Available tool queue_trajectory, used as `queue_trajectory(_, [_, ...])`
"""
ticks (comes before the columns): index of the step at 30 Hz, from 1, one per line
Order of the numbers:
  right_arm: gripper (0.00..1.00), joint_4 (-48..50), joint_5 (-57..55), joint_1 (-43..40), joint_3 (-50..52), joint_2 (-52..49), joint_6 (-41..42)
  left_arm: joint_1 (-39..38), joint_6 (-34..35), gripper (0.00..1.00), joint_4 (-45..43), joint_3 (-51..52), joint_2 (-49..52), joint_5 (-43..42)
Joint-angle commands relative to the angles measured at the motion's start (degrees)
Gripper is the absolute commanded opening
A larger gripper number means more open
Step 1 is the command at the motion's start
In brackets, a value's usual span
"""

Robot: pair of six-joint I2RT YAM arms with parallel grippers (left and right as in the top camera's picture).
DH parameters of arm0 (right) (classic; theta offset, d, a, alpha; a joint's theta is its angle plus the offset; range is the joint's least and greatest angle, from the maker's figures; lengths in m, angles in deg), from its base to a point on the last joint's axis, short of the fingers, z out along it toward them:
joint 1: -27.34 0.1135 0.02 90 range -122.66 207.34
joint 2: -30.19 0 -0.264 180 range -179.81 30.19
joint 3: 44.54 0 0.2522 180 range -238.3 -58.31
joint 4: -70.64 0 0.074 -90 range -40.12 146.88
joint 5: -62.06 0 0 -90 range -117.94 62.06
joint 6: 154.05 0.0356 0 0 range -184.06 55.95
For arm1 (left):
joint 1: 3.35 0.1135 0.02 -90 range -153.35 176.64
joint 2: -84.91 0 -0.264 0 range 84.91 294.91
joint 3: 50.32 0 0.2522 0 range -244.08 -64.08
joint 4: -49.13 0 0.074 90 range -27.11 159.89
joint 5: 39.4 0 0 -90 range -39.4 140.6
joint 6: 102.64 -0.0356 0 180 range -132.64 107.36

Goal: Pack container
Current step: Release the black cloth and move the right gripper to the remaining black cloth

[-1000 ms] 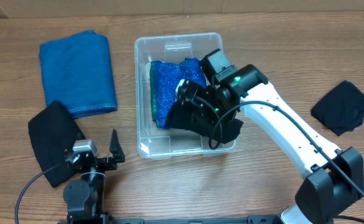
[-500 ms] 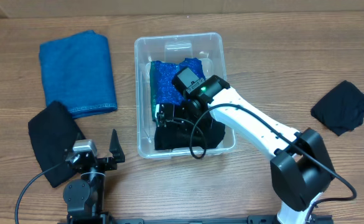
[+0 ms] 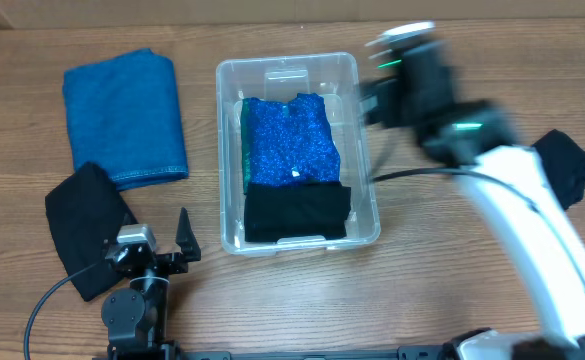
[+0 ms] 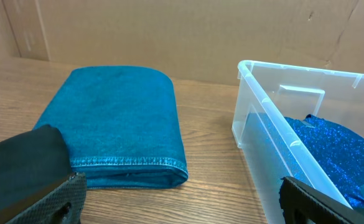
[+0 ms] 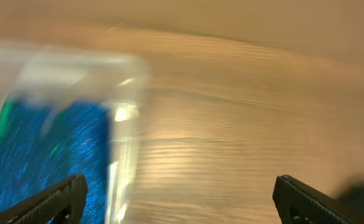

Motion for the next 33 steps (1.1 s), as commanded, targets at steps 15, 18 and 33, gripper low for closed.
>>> queue_trajectory(15, [1.0,0.94,30.45,-61.94,4.13,-24.7,8.15,0.11,-1.05,1.0,-0.22,0.42,-0.09,-0.55])
queue_trajectory(18, [1.0,0.92,29.81,-62.31,4.2,-28.48,8.02,0.11,-1.05,1.0,-0.22,0.42,-0.09,-0.55])
queue_trajectory(33, [0.38,4.13,34.73,-62.23,7.45,-32.22,4.96,0.11,-1.05,1.0,-0.22,0.42,-0.09,-0.55])
